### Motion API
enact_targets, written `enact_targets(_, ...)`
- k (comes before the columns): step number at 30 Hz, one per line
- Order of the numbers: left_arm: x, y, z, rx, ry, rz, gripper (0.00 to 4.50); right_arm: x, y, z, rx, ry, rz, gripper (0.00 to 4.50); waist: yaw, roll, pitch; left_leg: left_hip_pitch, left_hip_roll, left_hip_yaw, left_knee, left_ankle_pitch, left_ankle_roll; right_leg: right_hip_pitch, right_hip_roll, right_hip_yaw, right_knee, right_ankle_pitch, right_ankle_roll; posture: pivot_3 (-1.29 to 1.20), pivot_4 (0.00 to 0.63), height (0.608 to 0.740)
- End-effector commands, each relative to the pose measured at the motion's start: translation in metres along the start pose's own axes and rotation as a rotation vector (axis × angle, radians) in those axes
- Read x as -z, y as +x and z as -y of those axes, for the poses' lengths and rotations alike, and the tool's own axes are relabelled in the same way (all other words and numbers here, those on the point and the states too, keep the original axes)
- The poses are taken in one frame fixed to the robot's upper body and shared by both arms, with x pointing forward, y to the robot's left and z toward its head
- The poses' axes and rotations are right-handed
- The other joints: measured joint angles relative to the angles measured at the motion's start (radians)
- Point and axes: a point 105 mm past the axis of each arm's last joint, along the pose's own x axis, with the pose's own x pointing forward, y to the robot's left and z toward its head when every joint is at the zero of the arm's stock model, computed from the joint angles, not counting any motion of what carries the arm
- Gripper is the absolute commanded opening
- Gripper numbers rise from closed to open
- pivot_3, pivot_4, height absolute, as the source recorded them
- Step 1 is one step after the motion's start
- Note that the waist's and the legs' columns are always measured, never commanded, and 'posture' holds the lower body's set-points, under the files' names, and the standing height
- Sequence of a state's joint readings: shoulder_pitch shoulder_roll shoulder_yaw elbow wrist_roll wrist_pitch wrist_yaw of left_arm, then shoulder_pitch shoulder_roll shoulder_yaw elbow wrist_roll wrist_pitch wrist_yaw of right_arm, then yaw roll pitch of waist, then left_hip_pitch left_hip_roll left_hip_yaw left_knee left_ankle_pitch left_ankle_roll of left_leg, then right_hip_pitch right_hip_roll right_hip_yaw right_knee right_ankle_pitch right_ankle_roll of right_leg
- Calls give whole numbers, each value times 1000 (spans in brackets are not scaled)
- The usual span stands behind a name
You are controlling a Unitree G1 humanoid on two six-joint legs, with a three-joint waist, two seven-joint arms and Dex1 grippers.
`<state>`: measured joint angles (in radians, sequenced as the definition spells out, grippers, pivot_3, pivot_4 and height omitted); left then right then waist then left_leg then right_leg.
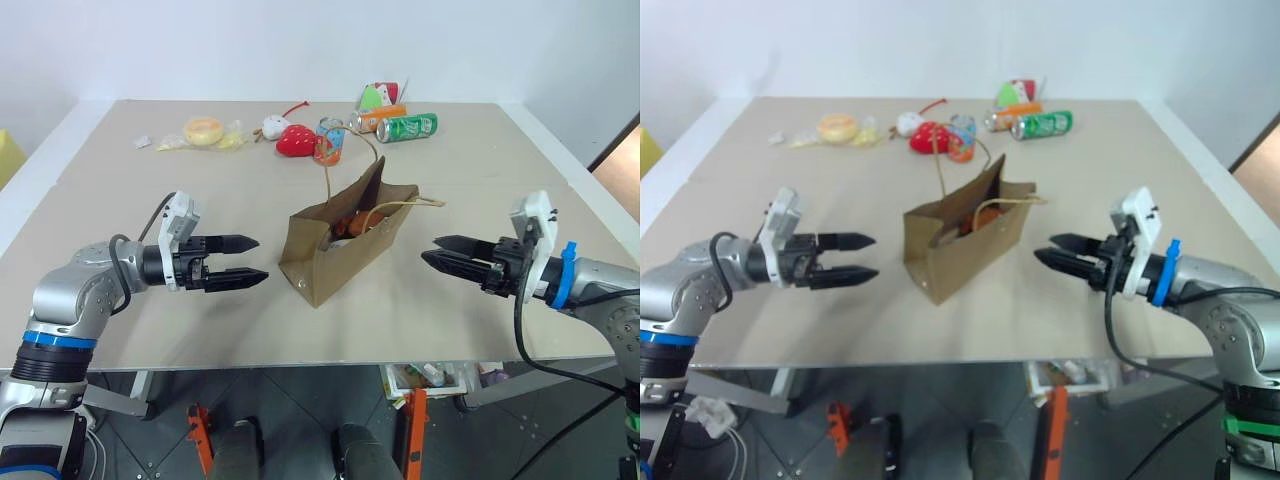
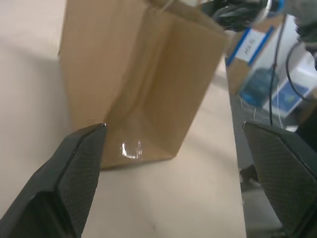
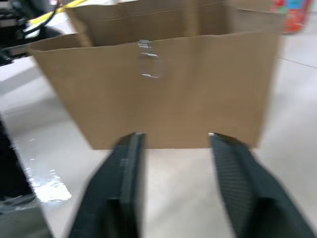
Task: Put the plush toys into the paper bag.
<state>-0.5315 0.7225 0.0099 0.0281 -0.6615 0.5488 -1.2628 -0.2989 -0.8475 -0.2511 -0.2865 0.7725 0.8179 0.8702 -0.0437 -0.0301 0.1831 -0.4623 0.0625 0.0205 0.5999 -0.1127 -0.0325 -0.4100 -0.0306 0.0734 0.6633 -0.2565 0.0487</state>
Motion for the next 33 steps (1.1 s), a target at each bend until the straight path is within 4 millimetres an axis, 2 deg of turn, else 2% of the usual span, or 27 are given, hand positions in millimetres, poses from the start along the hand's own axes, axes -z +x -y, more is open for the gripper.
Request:
enact_targets(1,-8,4,6,36,104,9,4500,0,9,-14,-60,-17,21,737,0,0,0,0,0,0,0,0,0,0,0,0,0,0,0,0,150,740)
enact_targets(3,-6,7,6,43,127,4,4500,2,16,-19,-84,-4,25,96,0,0,0,0,0,0,0,0,0,0,0,0,0,0,0,0,150,740)
enact_targets(4,-5,8,6,45,135,-1,4500,4,19,-22,-99,-4,22,42,0,0,0,0,0,0,0,0,0,0,0,0,0,0,0,0,150,740)
enact_targets(7,2,13,-1,17,191,-32,4500,8,33,-26,-111,-6,8,42,0,0,0,0,0,0,0,0,0,0,0,0,0,0,0,0,150,740)
enact_targets(11,1,21,-19,-68,223,-7,4500,12,53,-22,-93,-26,-22,42,0,0,0,0,0,0,1,1,1,0,1,0,0,1,0,0,150,740)
enact_targets(15,-1,29,-25,-80,216,23,4500,6,67,-19,-93,-59,-12,42,0,0,0,0,0,0,1,1,1,0,1,0,0,2,1,0,150,740)
enact_targets(20,-2,47,-19,-27,200,45,4500,-2,80,-20,-112,-72,11,42,0,0,0,-1,0,-1,1,1,1,0,1,0,0,3,5,0,150,740)
enact_targets(26,-3,62,9,119,177,28,4500,-9,90,-22,-120,-80,34,42,0,0,0,-1,0,-2,0,1,1,0,2,0,0,3,6,0,150,740)
enact_targets(33,-1,73,-4,35,219,10,4500,-11,94,-23,-124,-77,46,42,0,0,0,0,0,-2,1,1,2,1,3,0,1,3,4,0,150,740)
